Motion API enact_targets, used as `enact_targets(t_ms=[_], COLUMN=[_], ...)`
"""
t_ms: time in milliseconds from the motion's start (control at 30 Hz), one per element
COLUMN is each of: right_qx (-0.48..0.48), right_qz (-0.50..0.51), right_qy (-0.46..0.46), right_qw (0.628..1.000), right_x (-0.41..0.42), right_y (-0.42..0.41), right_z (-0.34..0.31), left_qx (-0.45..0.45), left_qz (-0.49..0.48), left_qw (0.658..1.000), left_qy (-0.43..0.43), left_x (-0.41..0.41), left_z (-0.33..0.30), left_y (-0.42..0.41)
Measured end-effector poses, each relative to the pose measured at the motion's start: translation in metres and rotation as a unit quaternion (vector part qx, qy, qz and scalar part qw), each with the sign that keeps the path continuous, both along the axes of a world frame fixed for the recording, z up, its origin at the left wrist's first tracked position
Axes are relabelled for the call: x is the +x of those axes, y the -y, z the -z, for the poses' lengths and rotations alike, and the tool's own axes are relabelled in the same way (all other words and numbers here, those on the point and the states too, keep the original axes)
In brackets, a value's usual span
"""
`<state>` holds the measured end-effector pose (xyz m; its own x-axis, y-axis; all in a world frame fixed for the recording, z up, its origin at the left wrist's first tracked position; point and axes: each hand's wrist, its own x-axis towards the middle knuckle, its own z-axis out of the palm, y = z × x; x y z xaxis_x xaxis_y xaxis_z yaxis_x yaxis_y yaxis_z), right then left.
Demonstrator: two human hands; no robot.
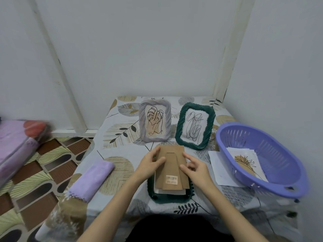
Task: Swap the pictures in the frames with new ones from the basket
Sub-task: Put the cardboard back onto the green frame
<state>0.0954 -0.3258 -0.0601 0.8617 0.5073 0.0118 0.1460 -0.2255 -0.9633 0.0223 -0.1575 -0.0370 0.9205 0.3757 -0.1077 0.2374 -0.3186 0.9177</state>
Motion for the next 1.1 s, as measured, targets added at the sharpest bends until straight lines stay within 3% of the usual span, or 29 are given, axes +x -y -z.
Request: enact_targets(t_ms=[67, 133, 300, 467, 600, 767, 1100], right_qx=[-0.005, -0.02, -0.062, -0.067, -0.056, -0.04, -0.045], right_qz=[0.02, 0.024, 0.023, 0.023, 0.034, 0.048, 0.022], right_qy=[-0.015, -0.002, 0.024, 0.047, 0.05, 0.042, 0.011], right_qw=[1.0, 1.0, 0.997, 0.996, 0.997, 0.997, 0.999], right_x=[0.003, 0.004, 0.0, 0.0, 0.002, 0.008, 0.009], right_y=[0.002, 0.003, -0.001, -0.005, -0.002, 0.013, 0.01], right_z=[0.003, 0.006, 0.014, 0.018, 0.016, 0.018, 0.023], left_qx=[0.162, 0.303, 0.381, 0.39, 0.355, 0.361, 0.328], left_qz=[-0.012, 0.016, 0.135, 0.137, 0.108, 0.127, 0.132], left_qw=[0.987, 0.95, 0.9, 0.893, 0.914, 0.904, 0.92], left_qy=[-0.016, -0.068, -0.164, -0.177, -0.163, -0.189, -0.168], left_x=[-0.006, -0.014, -0.027, -0.025, -0.024, -0.024, -0.02], left_z=[0.007, 0.014, 0.024, 0.03, 0.031, 0.034, 0.043], left_y=[-0.015, -0.031, -0.039, -0.04, -0.041, -0.041, -0.042])
